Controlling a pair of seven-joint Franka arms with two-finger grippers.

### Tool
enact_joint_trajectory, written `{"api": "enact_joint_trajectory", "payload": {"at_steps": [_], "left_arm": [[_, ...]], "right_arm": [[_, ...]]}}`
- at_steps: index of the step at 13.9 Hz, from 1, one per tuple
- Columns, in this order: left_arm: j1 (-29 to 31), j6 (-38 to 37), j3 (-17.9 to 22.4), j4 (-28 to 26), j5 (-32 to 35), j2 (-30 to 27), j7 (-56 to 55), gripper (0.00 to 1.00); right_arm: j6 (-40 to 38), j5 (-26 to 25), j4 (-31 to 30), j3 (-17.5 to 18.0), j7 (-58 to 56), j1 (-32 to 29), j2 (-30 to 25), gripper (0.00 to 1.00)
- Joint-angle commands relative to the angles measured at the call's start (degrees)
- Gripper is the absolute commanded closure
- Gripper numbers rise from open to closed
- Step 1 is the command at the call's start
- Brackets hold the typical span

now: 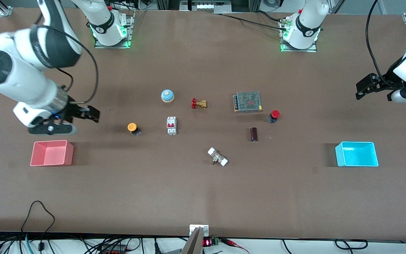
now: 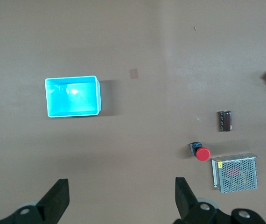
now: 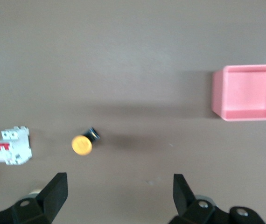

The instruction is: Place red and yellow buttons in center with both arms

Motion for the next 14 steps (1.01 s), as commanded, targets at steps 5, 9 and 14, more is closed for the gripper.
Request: {"api": "enact_joint_trajectory", "payload": {"at_steps": [5, 9, 14], "left_arm": [[-0.5, -2.3, 0.4, 1.9, -0.8, 1.2, 0.9, 0.00], [-0.5, -2.5, 0.4, 2.2, -0.8, 1.4, 0.9, 0.00], [-0.6, -2.7, 0.4, 2.3, -0.8, 1.4, 0.9, 0.00]], "right_arm": [[-9.5, 2.0, 3.3, -4.6, -7.7, -4.2, -6.9, 0.00], [-13.6, 2.1, 3.3, -5.0, -7.3, -2.0, -7.7, 0.00], [-12.9, 1.9, 3.7, -10.3, -7.8, 3.8, -7.0, 0.00]]}}
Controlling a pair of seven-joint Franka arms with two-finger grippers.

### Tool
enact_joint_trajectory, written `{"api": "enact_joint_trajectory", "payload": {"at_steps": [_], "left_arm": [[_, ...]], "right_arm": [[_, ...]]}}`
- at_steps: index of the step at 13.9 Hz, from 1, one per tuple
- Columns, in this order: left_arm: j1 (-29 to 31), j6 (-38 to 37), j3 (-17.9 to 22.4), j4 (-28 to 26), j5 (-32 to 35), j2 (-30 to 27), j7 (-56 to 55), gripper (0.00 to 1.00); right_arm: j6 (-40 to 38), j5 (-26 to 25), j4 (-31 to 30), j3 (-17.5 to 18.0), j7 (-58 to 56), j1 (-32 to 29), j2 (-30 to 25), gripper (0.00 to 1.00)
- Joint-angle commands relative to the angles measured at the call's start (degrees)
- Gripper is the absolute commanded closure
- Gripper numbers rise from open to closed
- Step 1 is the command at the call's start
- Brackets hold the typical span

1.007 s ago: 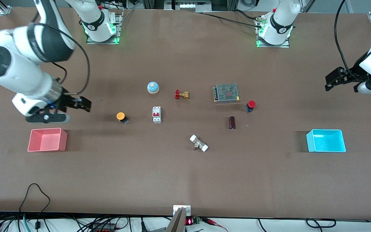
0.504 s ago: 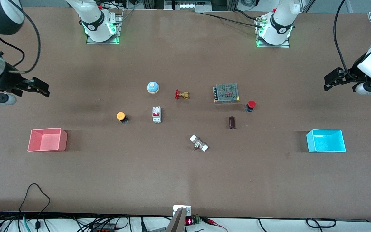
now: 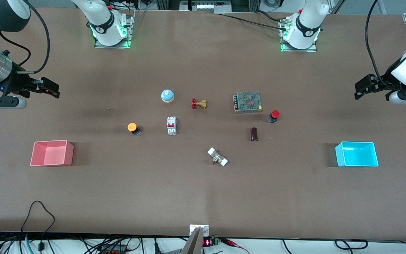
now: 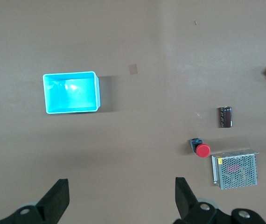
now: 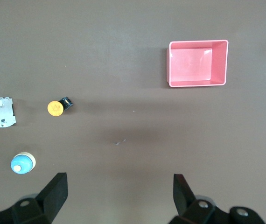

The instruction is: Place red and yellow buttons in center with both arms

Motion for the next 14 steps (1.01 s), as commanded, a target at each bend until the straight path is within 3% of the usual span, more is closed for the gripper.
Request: {"api": "enact_joint_trajectory", "payload": {"at_steps": [1, 14], "left_arm": [[-0.5, -1.6, 0.4, 1.9, -0.8, 0.8, 0.9, 0.00], [-0.6, -2.8, 0.4, 1.9, -1.0, 0.7, 1.0, 0.00]], "right_arm": [[0.0, 0.7, -0.2, -1.4, -0.9, 1.2, -0.3, 0.00], [0.3, 0.2, -0.2, -1.4, -1.6, 1.1, -0.3, 0.00]]}}
